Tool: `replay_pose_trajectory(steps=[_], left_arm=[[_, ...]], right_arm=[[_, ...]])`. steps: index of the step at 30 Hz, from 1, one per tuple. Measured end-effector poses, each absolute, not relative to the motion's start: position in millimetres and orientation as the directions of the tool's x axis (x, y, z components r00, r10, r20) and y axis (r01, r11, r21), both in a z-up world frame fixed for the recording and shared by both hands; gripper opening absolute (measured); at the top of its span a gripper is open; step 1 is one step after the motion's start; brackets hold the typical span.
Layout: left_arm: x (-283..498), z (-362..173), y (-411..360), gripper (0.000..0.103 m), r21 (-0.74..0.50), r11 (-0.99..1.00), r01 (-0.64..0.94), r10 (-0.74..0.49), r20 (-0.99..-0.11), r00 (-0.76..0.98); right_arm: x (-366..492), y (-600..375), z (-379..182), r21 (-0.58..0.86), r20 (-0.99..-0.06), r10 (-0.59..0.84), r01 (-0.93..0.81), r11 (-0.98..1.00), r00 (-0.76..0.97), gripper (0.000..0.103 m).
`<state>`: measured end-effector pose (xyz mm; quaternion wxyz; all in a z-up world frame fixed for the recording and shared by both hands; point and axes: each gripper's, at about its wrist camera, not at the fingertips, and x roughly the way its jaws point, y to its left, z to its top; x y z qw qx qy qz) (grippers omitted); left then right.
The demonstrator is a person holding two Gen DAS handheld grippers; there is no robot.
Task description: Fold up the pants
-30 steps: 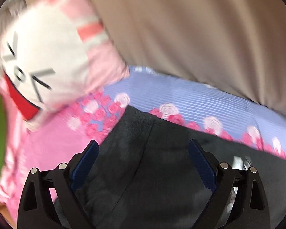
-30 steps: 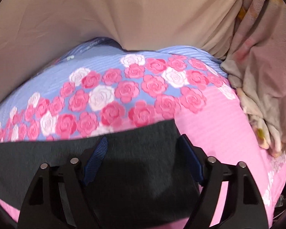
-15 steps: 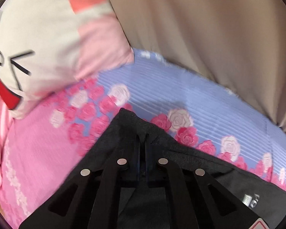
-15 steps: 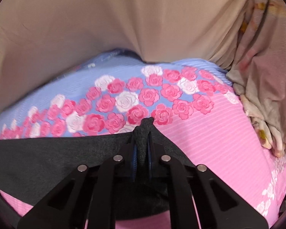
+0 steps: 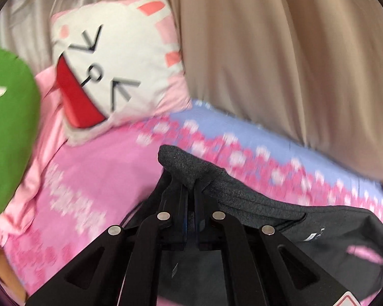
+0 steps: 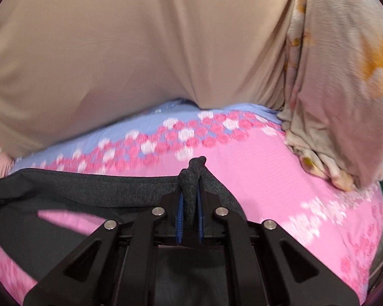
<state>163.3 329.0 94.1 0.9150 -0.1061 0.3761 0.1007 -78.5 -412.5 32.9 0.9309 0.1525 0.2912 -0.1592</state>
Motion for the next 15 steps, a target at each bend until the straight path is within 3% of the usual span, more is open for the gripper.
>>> replay_pose_trajectory(steps=[5, 7, 8, 9, 12, 15], left_arm=[[117, 49, 337, 0.004, -0.130, 0.952, -0.279, 0.085, -0.761, 0.643], [104, 33, 344, 0.020, -0.192, 0.934, -0.301, 0.050, -0.766, 0.641], [100, 30, 347, 0.047, -0.219, 0.926, -0.309, 0.032, -0.766, 0.642], [96, 26, 352, 0.067, -0.273, 0.906, -0.325, 0.002, -0.764, 0.645], [83, 22, 356, 0.076, -0.422, 0.833, -0.358, -0.083, -0.735, 0.673], [96, 17, 350, 0.082, -0.497, 0.781, -0.377, -0.149, -0.735, 0.662]], right_arm=[[-118, -407, -7, 0.178, -0.657, -0.198, 0.404, 0.897, 0.727, 0.007], [-129, -406, -25, 0.191, -0.682, -0.180, 0.410, 0.892, 0.709, 0.013], [-134, -405, -32, 0.194, -0.687, -0.181, 0.417, 0.888, 0.704, 0.015], [-141, -403, -38, 0.207, -0.690, -0.173, 0.420, 0.883, 0.703, 0.016], [-158, -397, -42, 0.198, -0.688, -0.207, 0.455, 0.868, 0.696, 0.038], [-180, -388, -35, 0.217, -0.657, -0.230, 0.472, 0.854, 0.718, 0.042]])
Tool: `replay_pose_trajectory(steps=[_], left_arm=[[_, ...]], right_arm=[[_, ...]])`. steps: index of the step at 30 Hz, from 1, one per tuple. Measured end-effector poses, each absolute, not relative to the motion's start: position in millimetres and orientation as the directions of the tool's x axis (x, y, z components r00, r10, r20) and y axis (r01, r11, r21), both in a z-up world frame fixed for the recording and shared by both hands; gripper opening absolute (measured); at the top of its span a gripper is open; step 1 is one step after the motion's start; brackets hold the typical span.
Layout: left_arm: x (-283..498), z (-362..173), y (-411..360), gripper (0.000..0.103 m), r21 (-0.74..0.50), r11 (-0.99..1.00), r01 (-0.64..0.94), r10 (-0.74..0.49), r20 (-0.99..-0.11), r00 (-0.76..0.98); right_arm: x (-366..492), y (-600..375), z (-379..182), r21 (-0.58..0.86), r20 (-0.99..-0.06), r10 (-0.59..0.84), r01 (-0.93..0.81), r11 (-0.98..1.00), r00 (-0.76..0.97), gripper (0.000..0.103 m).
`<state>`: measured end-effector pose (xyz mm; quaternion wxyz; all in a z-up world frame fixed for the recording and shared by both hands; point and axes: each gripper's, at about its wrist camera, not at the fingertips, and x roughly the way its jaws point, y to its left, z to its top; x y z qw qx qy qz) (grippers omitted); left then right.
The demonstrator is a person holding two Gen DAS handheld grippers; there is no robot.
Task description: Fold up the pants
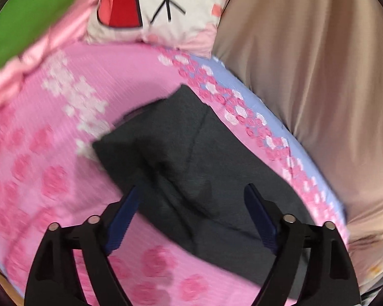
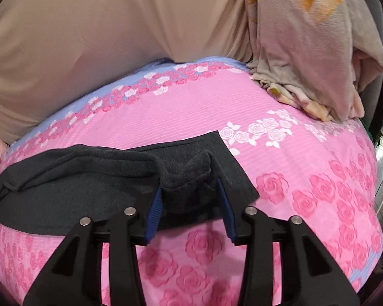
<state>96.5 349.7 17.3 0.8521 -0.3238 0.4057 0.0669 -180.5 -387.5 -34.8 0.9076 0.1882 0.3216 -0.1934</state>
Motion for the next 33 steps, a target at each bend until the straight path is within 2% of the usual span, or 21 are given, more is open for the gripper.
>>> replay_pose_trajectory(steps=[2, 4, 5, 6, 7, 8, 10, 12, 16, 21, 22, 24, 27, 30, 32, 33], left_arm=[[116, 12, 344, 0.083, -0.537, 0.754, -0.378, -0.191, -0.730, 0.656], [141, 2, 340, 0.083, -0.515, 0.756, -0.404, -0.188, -0.762, 0.619], [149, -3, 341, 0.070, -0.501, 0.755, -0.423, -0.180, -0.779, 0.601], [155, -9, 344, 0.034, -0.486, 0.753, -0.444, -0.171, -0.795, 0.581], [158, -13, 348, 0.015, -0.457, 0.750, -0.477, -0.154, -0.823, 0.547], [157, -14, 355, 0.006, -0.472, 0.733, -0.490, -0.169, -0.824, 0.541], [145, -12, 370, 0.006, -0.543, 0.680, -0.493, -0.222, -0.793, 0.567], [135, -7, 378, 0.006, -0.563, 0.664, -0.492, -0.235, -0.782, 0.578], [123, 4, 386, 0.006, -0.542, 0.679, -0.496, -0.213, -0.791, 0.573], [126, 6, 391, 0.007, -0.502, 0.711, -0.493, -0.207, -0.819, 0.536], [129, 5, 389, 0.007, -0.486, 0.724, -0.490, -0.199, -0.827, 0.526], [136, 3, 385, 0.007, -0.462, 0.739, -0.490, -0.184, -0.838, 0.513], [140, -1, 385, 0.007, -0.452, 0.739, -0.499, -0.181, -0.847, 0.500], [145, -3, 387, 0.008, -0.438, 0.744, -0.504, -0.182, -0.859, 0.479], [153, -2, 389, 0.008, -0.433, 0.750, -0.500, -0.196, -0.867, 0.457], [155, 0, 390, 0.008, -0.435, 0.750, -0.499, -0.201, -0.868, 0.454]], right_arm=[[-196, -383, -31, 0.253, -0.637, -0.224, 0.474, 0.843, 0.738, 0.050], [-204, -379, -31, 0.296, -0.630, -0.199, 0.468, 0.833, 0.751, 0.052], [-207, -379, -32, 0.324, -0.629, -0.178, 0.463, 0.825, 0.757, 0.052], [-210, -378, -33, 0.344, -0.627, -0.164, 0.460, 0.819, 0.762, 0.052], [-214, -377, -35, 0.370, -0.624, -0.149, 0.458, 0.808, 0.767, 0.052], [-215, -377, -36, 0.393, -0.623, -0.131, 0.453, 0.800, 0.771, 0.052], [-217, -376, -39, 0.458, -0.614, -0.073, 0.430, 0.778, 0.786, 0.054], [-214, -376, -41, 0.502, -0.610, -0.032, 0.417, 0.758, 0.792, 0.054], [-211, -372, -33, 0.573, -0.570, -0.002, 0.399, 0.716, 0.822, 0.054], [-227, -356, -9, 0.597, -0.493, -0.063, 0.390, 0.701, 0.868, 0.054], [-223, -352, -8, 0.618, -0.483, -0.023, 0.359, 0.700, 0.875, 0.054], [-206, -347, -13, 0.649, -0.493, 0.054, 0.326, 0.687, 0.868, 0.054], [-175, -350, -33, 0.643, -0.561, 0.066, 0.384, 0.662, 0.825, 0.054], [-150, -381, -63, 0.733, -0.570, 0.093, 0.454, 0.506, 0.816, 0.054], [-138, -399, -74, 0.770, -0.554, 0.096, 0.466, 0.435, 0.827, 0.040], [-133, -403, -73, 0.762, -0.561, 0.081, 0.475, 0.441, 0.824, 0.014]])
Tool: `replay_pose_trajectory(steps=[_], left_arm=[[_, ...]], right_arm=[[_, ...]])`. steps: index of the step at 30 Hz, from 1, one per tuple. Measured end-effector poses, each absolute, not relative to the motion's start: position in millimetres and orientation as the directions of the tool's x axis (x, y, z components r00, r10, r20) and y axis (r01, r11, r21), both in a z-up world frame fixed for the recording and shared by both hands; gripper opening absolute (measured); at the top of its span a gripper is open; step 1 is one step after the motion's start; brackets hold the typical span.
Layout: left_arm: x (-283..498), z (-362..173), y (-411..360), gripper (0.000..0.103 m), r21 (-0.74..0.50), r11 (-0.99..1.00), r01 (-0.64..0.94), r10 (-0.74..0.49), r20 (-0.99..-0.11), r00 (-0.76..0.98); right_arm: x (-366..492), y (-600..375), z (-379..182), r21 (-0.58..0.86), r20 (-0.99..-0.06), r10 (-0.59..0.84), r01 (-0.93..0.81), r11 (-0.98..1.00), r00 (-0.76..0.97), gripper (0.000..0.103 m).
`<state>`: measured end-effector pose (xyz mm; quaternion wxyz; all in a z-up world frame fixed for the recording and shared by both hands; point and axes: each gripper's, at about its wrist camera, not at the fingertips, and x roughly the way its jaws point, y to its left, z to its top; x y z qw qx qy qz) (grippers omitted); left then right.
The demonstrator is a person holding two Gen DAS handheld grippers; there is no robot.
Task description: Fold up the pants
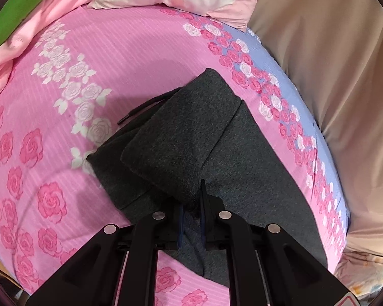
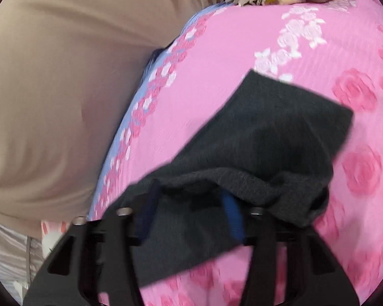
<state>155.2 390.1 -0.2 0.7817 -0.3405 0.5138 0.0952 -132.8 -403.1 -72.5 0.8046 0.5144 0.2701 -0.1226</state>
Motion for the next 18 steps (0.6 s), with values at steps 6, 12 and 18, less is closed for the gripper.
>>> replay_pose_trajectory(steps=[6, 12, 18], left_arm=[[158, 49, 394, 0.008, -0.430, 0.805, -0.409, -0.183, -0.836, 0.518], [155, -2, 405, 0.009, -0.268, 0.846, -0.460, -0.100, -0.929, 0.357], [140, 2, 404, 0.044, -0.247, 0.849, -0.466, -0.053, -0.919, 0.391]], right_arm=[[-137, -412, 6, 0.755, -0.417, 0.052, 0.314, 0.576, 0.908, 0.003], [-154, -411, -40, 0.574, -0.620, 0.030, 0.428, 0.698, 0.784, 0.005], [-178, -417, -66, 0.619, -0.629, 0.062, 0.452, 0.643, 0.775, 0.053]])
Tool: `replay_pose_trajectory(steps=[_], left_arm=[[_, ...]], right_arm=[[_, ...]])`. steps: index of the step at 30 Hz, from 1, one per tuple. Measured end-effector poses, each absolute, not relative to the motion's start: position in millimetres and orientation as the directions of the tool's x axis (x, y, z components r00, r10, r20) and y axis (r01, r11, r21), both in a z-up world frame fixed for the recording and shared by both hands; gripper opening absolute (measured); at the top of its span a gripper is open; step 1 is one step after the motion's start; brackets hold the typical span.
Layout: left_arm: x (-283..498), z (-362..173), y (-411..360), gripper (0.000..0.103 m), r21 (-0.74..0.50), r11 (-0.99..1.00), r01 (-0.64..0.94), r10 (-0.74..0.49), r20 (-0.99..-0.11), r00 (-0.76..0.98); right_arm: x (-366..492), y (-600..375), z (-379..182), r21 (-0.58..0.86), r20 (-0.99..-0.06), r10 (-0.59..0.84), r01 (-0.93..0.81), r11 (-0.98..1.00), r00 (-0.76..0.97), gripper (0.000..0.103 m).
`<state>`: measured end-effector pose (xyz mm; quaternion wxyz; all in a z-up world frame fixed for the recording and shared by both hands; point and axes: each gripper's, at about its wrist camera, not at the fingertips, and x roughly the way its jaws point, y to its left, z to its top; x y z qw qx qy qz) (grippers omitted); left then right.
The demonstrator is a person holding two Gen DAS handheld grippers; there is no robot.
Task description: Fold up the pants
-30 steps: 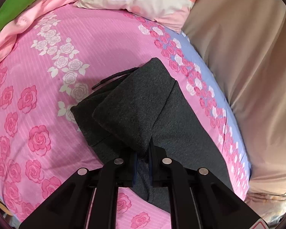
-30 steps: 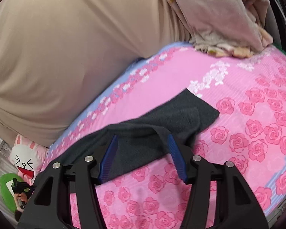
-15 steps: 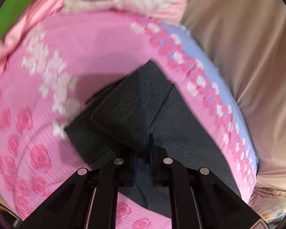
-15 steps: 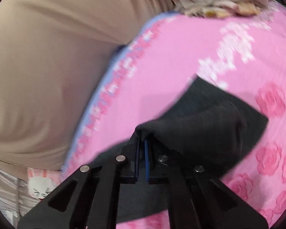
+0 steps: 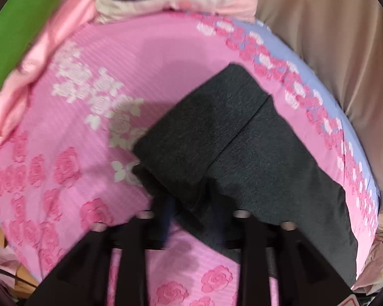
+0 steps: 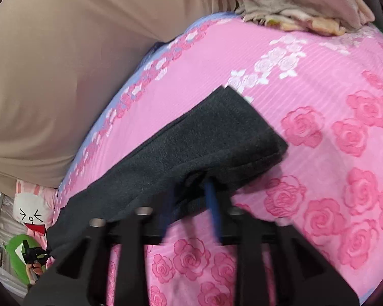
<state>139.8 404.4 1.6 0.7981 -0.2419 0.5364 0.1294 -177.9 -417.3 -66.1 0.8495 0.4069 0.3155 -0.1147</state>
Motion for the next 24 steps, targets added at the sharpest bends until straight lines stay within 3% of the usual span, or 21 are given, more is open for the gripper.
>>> replay_pose_trajectory(steps=[1, 3, 5, 7, 10, 11, 12, 13, 14, 18, 21, 24], left_arm=[[133, 10, 405, 0.050, -0.254, 0.841, -0.477, -0.038, -0.908, 0.417], [126, 21, 405, 0.068, -0.281, 0.833, -0.477, -0.038, -0.889, 0.456], [124, 26, 403, 0.071, -0.307, 0.828, -0.470, -0.055, -0.878, 0.475], [124, 21, 402, 0.076, -0.330, 0.827, -0.455, -0.090, -0.877, 0.472], [128, 2, 394, 0.075, -0.334, 0.829, -0.449, -0.117, -0.888, 0.445], [130, -2, 391, 0.071, -0.319, 0.834, -0.451, -0.105, -0.893, 0.438], [132, -5, 388, 0.053, -0.287, 0.845, -0.451, -0.078, -0.901, 0.428], [135, -10, 383, 0.044, -0.223, 0.859, -0.461, -0.023, -0.916, 0.400], [136, -12, 381, 0.039, -0.191, 0.861, -0.472, 0.008, -0.922, 0.387], [128, -7, 387, 0.033, -0.196, 0.847, -0.495, 0.026, -0.913, 0.406], [124, -13, 390, 0.039, -0.175, 0.851, -0.496, 0.036, -0.921, 0.387], [121, -20, 386, 0.046, -0.151, 0.861, -0.487, 0.060, -0.918, 0.392]], right_arm=[[-181, -417, -63, 0.617, -0.624, 0.051, 0.450, 0.646, 0.780, 0.063], [-184, -418, -59, 0.626, -0.609, 0.054, 0.437, 0.645, 0.792, 0.063], [-186, -424, -62, 0.670, -0.578, 0.081, 0.416, 0.615, 0.812, 0.064], [-190, -433, -63, 0.718, -0.547, 0.095, 0.408, 0.564, 0.832, 0.073], [-189, -442, -72, 0.734, -0.548, 0.068, 0.440, 0.517, 0.833, 0.072], [-188, -445, -75, 0.742, -0.543, 0.062, 0.445, 0.502, 0.837, 0.065], [-184, -448, -76, 0.730, -0.557, 0.035, 0.469, 0.497, 0.830, 0.044], [-180, -450, -76, 0.695, -0.594, 0.016, 0.503, 0.515, 0.804, 0.013], [-175, -450, -76, 0.657, -0.630, -0.001, 0.533, 0.533, 0.777, 0.002], [-176, -442, -38, 0.621, -0.566, -0.053, 0.467, 0.629, 0.823, 0.002], [-189, -438, -13, 0.562, -0.515, -0.110, 0.432, 0.705, 0.850, 0.002], [-175, -454, -57, 0.471, -0.680, -0.069, 0.507, 0.722, 0.730, 0.003]])
